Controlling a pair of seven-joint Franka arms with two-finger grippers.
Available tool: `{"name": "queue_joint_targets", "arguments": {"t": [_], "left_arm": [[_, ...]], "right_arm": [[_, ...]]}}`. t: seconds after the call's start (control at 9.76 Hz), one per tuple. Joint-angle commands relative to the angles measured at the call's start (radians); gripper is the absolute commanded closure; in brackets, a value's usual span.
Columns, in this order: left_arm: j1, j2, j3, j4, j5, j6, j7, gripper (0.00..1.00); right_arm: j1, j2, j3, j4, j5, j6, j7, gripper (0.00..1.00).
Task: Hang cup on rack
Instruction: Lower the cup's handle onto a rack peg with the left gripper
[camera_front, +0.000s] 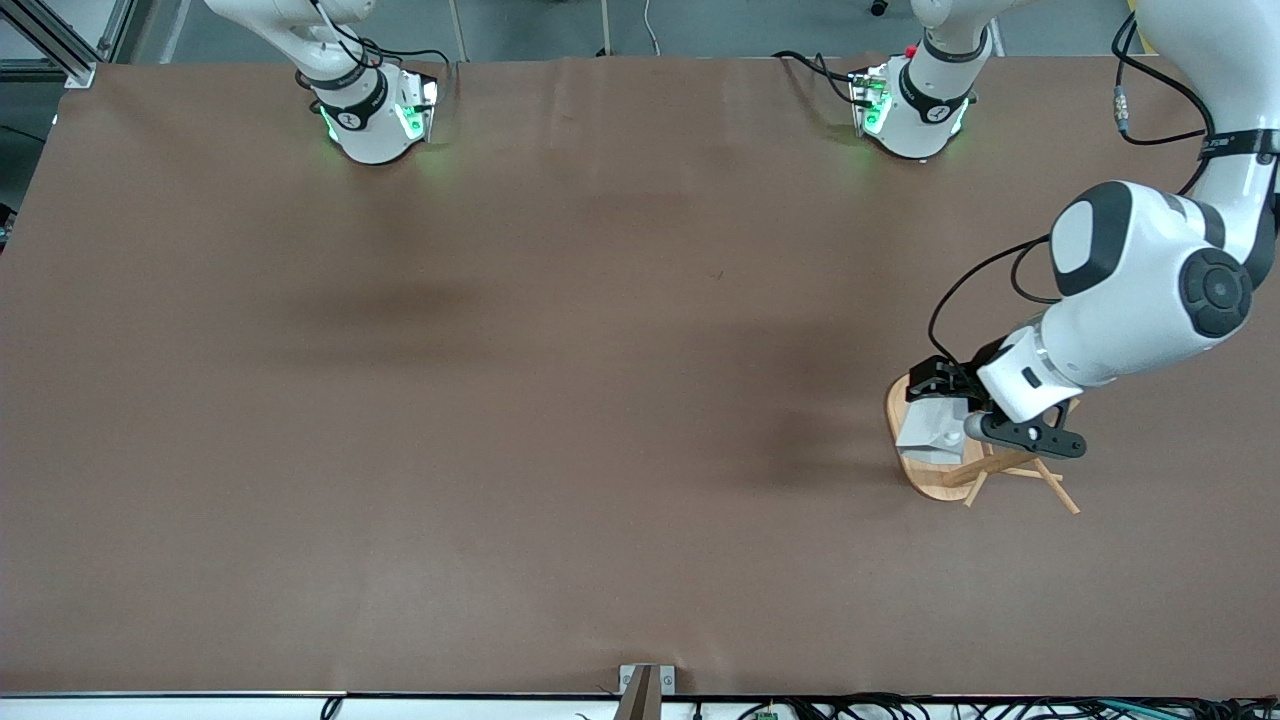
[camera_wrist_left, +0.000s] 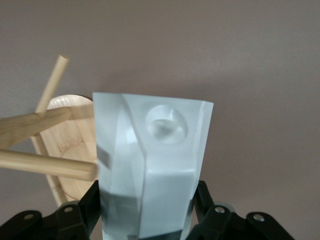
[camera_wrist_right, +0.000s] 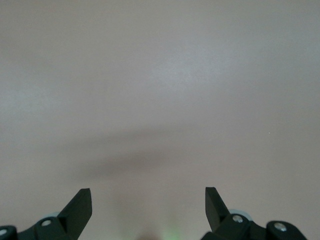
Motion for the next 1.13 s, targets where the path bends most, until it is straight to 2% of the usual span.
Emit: {"name": "queue_joint_targets", "arguments": {"t": [0.0, 1.02], "left_arm": [[0.018, 0.025, -0.009, -0.002, 0.014, -0.006, 0.023, 0.54], [0.044, 0.065, -0.009, 0.024, 0.011, -0.006, 0.083, 0.54]], "right_arm": [[-0.084, -0.028, 0.099, -0.041, -0.02, 0.019, 0.017, 0.0], [-0.059, -0.016, 0.104, -0.021, -0.016, 0.016, 0.008, 0.0]]}}
